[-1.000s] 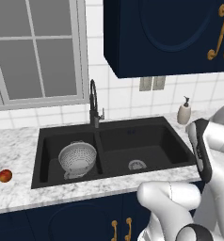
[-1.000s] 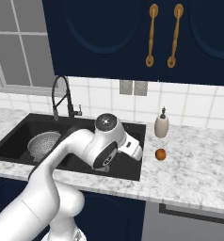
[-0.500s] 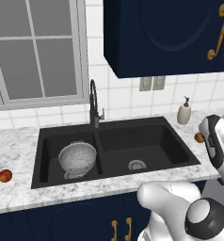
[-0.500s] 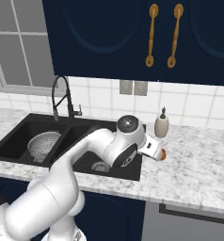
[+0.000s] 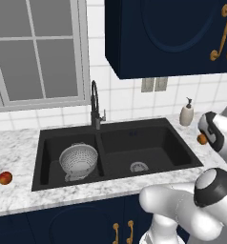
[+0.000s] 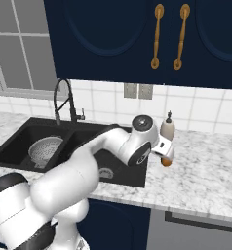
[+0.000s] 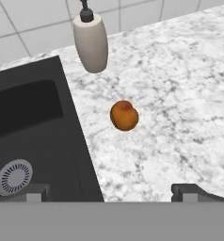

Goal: Put the colander in the sink, put the apple, peach, apple in the colander, and turn on the sink faucet and pour water over the colander.

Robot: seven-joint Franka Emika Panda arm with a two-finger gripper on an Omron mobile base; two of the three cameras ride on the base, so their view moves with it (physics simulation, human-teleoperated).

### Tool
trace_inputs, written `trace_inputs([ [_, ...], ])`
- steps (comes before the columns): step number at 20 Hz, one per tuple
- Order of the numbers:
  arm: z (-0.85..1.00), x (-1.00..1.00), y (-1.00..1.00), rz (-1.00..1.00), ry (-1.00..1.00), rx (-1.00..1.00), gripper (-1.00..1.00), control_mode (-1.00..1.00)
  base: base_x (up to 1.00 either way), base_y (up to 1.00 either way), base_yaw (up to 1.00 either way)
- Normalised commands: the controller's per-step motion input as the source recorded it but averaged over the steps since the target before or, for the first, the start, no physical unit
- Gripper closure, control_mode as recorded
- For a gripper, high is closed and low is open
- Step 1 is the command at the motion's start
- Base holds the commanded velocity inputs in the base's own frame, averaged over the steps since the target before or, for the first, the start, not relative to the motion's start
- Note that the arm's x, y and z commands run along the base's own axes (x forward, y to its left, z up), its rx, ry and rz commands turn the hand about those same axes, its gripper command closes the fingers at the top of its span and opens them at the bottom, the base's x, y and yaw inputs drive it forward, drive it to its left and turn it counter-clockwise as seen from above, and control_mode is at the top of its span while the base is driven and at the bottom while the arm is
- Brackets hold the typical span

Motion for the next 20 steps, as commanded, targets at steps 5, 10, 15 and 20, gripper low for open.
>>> trace_inputs([
  [5, -0.31, 0.4, -0.23, 0.0, 0.07, 0.0, -1.0, -1.0, 0.0, 0.0, 0.0],
  [10, -0.24, 0.32, -0.33, 0.0, 0.09, 0.0, -1.0, -1.0, 0.0, 0.0, 0.0],
  [15, -0.29, 0.29, -0.19, 0.0, 0.07, 0.02, -1.0, -1.0, 0.0, 0.0, 0.0],
  [20, -0.33, 0.31, -0.16, 0.0, 0.03, 0.03, -1.0, -1.0, 0.0, 0.0, 0.0],
])
